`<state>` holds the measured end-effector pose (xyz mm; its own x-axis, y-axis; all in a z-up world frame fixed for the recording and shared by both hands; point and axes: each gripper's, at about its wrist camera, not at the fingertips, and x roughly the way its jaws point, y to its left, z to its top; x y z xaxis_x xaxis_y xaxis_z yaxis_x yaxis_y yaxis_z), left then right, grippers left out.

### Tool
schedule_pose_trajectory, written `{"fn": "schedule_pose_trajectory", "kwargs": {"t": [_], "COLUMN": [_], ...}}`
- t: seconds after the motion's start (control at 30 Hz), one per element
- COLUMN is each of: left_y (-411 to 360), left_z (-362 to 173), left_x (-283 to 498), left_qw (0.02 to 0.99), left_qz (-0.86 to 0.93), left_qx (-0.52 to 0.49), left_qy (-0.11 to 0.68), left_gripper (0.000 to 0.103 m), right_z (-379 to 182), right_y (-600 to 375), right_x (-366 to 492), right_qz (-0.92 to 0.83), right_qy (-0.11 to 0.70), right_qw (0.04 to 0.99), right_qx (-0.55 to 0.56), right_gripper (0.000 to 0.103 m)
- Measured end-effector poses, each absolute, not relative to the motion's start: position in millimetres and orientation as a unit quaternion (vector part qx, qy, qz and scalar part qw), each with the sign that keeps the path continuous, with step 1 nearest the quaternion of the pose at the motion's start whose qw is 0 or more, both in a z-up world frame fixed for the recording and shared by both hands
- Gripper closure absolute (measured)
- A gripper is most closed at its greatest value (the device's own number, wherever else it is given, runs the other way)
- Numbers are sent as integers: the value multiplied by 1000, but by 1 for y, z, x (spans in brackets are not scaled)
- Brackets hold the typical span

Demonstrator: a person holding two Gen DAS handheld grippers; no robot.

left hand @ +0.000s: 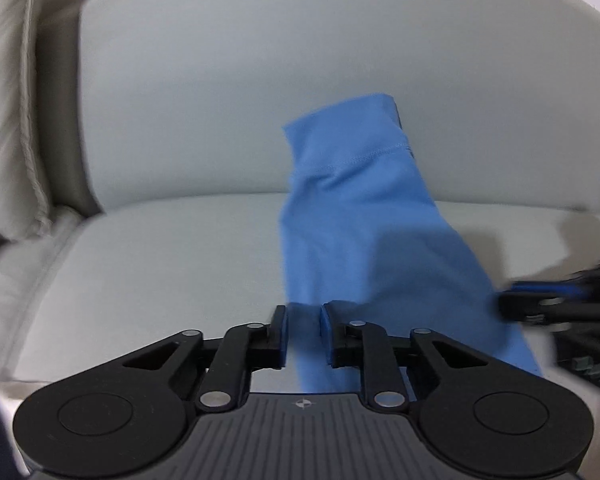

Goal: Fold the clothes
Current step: 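Lay the sleeves down and open both grippers over the sweatshirt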

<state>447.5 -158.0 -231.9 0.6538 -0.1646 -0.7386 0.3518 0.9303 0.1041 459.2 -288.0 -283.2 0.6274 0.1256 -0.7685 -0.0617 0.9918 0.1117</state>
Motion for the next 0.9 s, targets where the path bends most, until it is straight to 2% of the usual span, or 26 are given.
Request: {"fn": "schedule_pose_trajectory", "kwargs": {"t": [0.07, 0.13, 0.3, 0.37, 0.47, 0.6, 0.77, 0.9], "left_y": [-154, -154, -151, -150, -150, -137, -133, -137], "left_z": [-209, -207, -239, -257, -256, -238, -229, -239], "left_x": [404, 369, 307, 301, 290, 281, 245, 207], "left_qw": [887, 865, 855, 853, 864, 874, 847, 823], "left_qz": [-195, -217, -169, -144, -120, -119, -213, -179], "left_qx": [92, 75, 63, 83, 126, 116, 52, 101], "left_qy": [408, 446, 485, 494, 473, 457, 484, 530], "left_gripper": [85, 85, 85, 82, 85, 85, 85, 81], "right_z": [-265, -256, -258, -276, -297, -275, -250, -258], "right_y": [-289, -285, -267, -264, -259, -272, -276, -250], "right_x": [426, 390, 301, 279, 260, 240, 213, 190], "right_qz": [68, 82, 86, 71, 43, -27, 46, 109], "right_qy": [424, 431, 454, 461, 471, 482, 433, 461], "right_qw": [901, 896, 884, 883, 881, 875, 897, 877], "right_qx": [59, 68, 63, 59, 3, -25, 82, 86], "right_gripper": [92, 92, 91, 86, 90, 96, 95, 95]}}
